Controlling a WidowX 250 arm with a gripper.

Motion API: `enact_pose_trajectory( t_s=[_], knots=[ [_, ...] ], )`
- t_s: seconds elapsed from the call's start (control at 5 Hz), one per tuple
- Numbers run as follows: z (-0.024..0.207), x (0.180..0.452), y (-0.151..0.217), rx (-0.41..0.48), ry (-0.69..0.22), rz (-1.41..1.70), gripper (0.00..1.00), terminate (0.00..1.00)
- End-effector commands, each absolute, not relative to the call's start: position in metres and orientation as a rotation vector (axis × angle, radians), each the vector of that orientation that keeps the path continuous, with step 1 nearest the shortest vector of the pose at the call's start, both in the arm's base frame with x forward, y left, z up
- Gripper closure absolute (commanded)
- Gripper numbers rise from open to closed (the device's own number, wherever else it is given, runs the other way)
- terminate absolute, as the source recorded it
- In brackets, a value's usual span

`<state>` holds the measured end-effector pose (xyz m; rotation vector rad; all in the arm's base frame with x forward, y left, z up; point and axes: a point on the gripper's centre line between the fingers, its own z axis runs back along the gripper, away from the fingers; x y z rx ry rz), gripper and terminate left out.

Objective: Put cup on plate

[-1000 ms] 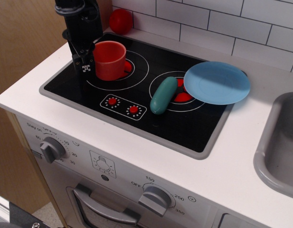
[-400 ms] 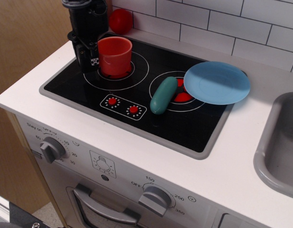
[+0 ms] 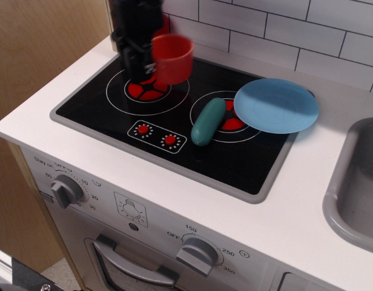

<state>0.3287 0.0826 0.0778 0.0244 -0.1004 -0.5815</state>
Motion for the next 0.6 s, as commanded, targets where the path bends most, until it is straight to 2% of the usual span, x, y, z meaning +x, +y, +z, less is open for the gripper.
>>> enact_pose_trajectory(
  t_s=[0.0,0.4],
  knots=[
    [0.122,0.335,0.051,0.050,-0.223,-0.590,1.00,0.00],
    [0.120,0.341,0.020,0.059,-0.215,-0.581,1.00,0.00]
  ],
)
